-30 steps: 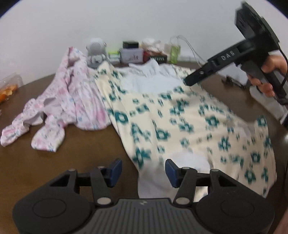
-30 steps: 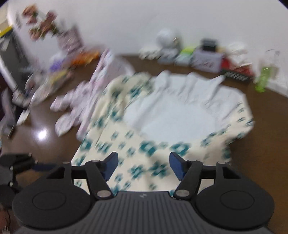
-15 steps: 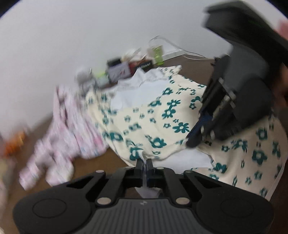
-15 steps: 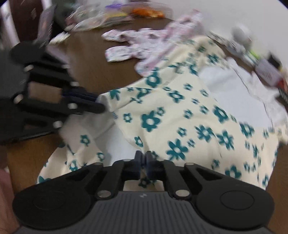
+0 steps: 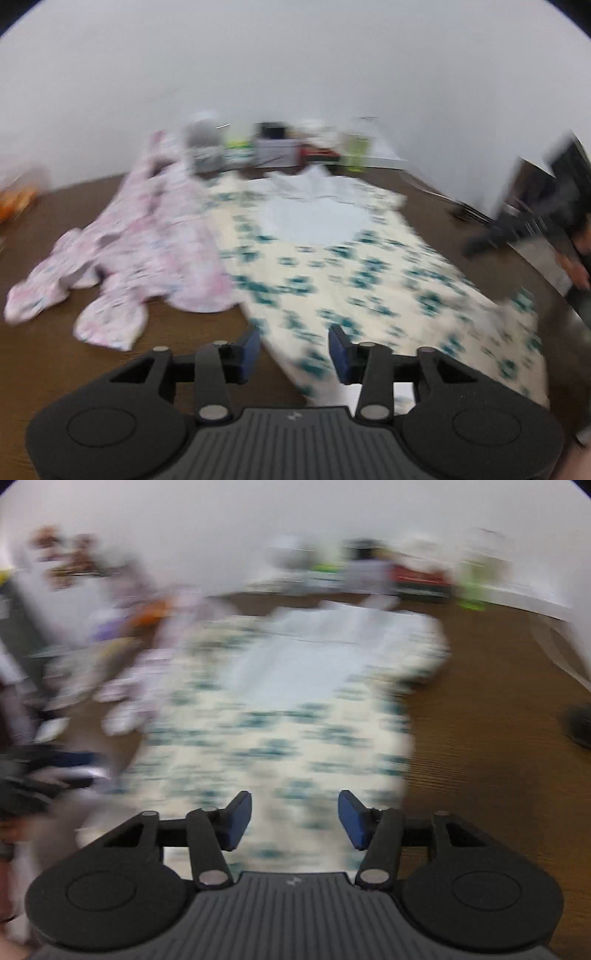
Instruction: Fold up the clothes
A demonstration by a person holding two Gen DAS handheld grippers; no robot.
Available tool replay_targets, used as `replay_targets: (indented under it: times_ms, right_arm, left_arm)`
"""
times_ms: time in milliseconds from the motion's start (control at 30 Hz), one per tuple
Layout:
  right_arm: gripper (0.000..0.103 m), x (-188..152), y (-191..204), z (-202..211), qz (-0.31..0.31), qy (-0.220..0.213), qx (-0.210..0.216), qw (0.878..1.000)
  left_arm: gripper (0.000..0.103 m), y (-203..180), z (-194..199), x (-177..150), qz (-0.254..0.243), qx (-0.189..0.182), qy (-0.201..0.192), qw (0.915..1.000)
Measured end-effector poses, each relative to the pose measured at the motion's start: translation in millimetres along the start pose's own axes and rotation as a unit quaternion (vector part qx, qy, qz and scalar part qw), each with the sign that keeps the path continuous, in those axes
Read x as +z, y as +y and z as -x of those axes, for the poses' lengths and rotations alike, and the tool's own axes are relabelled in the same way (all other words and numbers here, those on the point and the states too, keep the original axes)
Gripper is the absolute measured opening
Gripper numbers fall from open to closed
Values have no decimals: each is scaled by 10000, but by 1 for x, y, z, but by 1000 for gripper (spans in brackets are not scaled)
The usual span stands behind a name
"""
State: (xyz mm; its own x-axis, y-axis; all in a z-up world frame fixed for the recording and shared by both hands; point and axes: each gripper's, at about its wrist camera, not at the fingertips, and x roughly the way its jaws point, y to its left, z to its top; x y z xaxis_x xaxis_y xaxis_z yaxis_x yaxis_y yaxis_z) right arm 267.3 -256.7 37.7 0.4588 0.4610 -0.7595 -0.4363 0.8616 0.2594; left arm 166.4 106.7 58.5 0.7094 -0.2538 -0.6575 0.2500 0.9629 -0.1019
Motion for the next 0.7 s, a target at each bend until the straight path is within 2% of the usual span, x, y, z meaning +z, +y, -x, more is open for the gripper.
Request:
replay_targets:
  times_ms: [67,233,300,533,600,667,700]
  right_arm:
    - [47,-3,-16,-13,-142,133,-180,9996]
    - [43,-11,-10,-44,5,228,-286,9993]
    - [3,-13,-4,-46,212,263,-421,9985]
    - [4,-14,-24,-38,-161,229,-502,9983]
    - [22,-12,-27,-34,-264,229,-507,9981]
    - [36,-8,-18,-23,-226,-4,-592,9980]
    - [36,-5,-6,-15,-71,-141,-544,9984]
  left_arm:
    - [17,8,-18,5,154,91,190,9997]
    - [12,10,-51,11,149,157,416,9989]
    - [12,11,-56,10,171,100,448,9988]
    - [12,12,-61,7,152,-546,390,9976]
    - [13,12,-62,7,140,-569,411,9974]
    - [13,10,-63,5,138,-617,493,9968]
    - [13,10,-62,4,151,-637,528,9965]
